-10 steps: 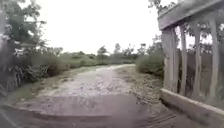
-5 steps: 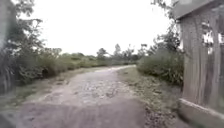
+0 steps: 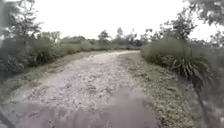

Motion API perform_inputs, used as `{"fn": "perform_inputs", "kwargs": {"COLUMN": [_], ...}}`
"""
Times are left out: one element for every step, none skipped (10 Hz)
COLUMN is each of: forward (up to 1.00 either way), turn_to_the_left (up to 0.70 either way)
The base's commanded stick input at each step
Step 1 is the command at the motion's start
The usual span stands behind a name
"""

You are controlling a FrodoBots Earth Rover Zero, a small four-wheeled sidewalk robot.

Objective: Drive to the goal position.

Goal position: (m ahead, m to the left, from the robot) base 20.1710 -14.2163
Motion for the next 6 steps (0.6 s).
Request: {"fn": "perform_inputs", "kwargs": {"forward": [0.70, 0.70, 0.70, 0.70, 0.70, 0.70], "turn_to_the_left": [0.00, 0.00, 0.00, 0.00, 0.00, 0.00]}}
